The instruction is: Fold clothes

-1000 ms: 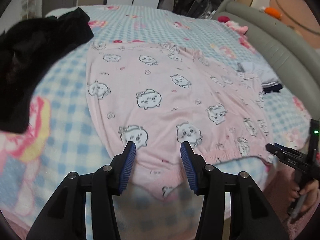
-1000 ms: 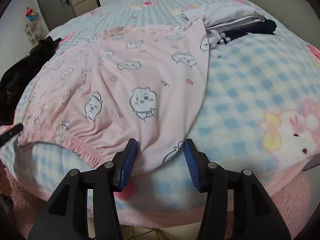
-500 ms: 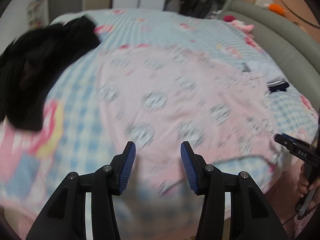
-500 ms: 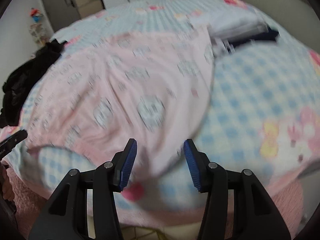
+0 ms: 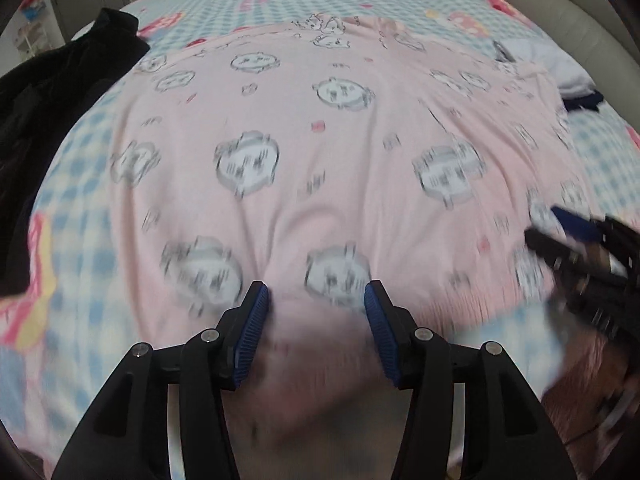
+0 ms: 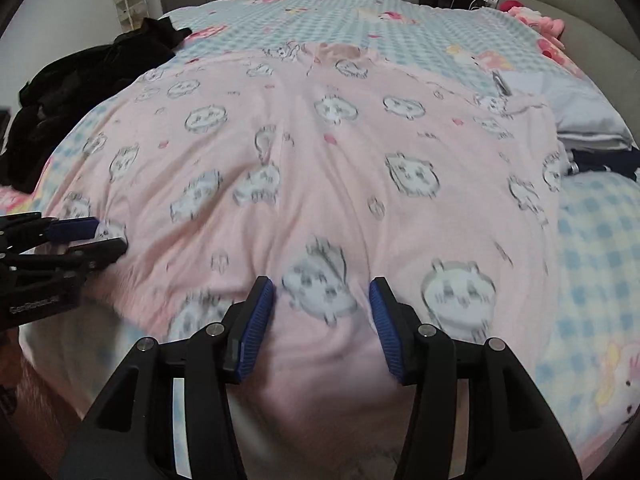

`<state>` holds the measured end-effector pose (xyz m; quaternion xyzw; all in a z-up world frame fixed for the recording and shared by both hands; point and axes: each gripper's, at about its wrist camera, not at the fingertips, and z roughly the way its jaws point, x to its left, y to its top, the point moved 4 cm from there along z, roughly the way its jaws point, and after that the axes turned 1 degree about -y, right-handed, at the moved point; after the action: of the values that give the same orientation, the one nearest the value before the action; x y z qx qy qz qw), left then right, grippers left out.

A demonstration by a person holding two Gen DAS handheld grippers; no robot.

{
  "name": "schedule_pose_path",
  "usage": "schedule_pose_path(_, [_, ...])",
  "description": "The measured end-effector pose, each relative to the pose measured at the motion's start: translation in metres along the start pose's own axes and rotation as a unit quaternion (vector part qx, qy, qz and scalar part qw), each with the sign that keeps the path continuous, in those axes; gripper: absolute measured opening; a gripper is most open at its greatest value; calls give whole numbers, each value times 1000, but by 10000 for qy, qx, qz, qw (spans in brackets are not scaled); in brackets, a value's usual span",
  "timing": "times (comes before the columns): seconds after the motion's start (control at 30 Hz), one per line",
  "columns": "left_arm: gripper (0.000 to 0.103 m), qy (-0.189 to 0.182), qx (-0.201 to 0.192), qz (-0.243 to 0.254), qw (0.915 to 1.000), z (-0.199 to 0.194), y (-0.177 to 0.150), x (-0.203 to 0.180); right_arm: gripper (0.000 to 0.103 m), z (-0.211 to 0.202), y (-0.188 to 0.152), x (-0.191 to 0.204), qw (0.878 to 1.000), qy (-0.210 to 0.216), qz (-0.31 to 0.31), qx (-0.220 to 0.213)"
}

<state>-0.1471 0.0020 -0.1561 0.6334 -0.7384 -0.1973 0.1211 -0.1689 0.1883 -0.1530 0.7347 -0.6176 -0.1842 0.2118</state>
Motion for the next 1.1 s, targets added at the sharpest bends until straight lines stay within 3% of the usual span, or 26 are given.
schedule_pose_path(0.13, [52, -323, -537, -319, 9975, -22, 21, 1, 52, -26, -1, -16, 9978, 418, 492, -147])
schedule_pose_path(0.2, [53, -235, -725, -545, 9956, -21, 41, 10, 52, -32, 8, -17, 9972, 319, 547, -395])
schedule_pose_path(0.27, [53, -36, -512, -729, 9960, -5, 49, 24, 52, -25, 14, -18, 9978, 39, 489, -435])
schedule_pose_path(0.33, [53, 119, -139, -838, 9963, 13, 42, 37, 52, -7, 6, -25, 9984, -181, 515, -124])
schedule_pose_path(0.4, [53, 237, 77, -827, 9963, 20, 31, 45, 52, -1, -6, -34, 9983, -77, 570, -51])
schedule_pose_path(0.57, [53, 372, -47, -330, 9988, -4, -12, 39, 52, -19, -22, -43, 9984, 186, 503, -172])
schedule_pose_path(0.67, [54, 146, -232, -649, 9975, -25, -15, 38, 52, -34, -23, -61, 9936, 330, 1002, -406])
schedule_pose_path(0.73, [54, -181, -504, -809, 9953, -37, -6, 34, 54, -40, -18, -75, 9880, 309, 1385, -612])
schedule_pose_path(0.83, [54, -320, -656, -476, 9962, -35, 26, 7, 54, -35, -10, -84, 9875, 154, 1467, -560])
schedule_pose_path(0.93, [54, -420, -778, -87, 9960, -31, 61, -23, 54, -27, 8, -83, 9921, 155, 1192, -364])
schedule_pose_path(1.1, [54, -397, -511, 435, 9970, 10, 115, -80, 54, -10, 44, -92, 9981, -132, 568, -218])
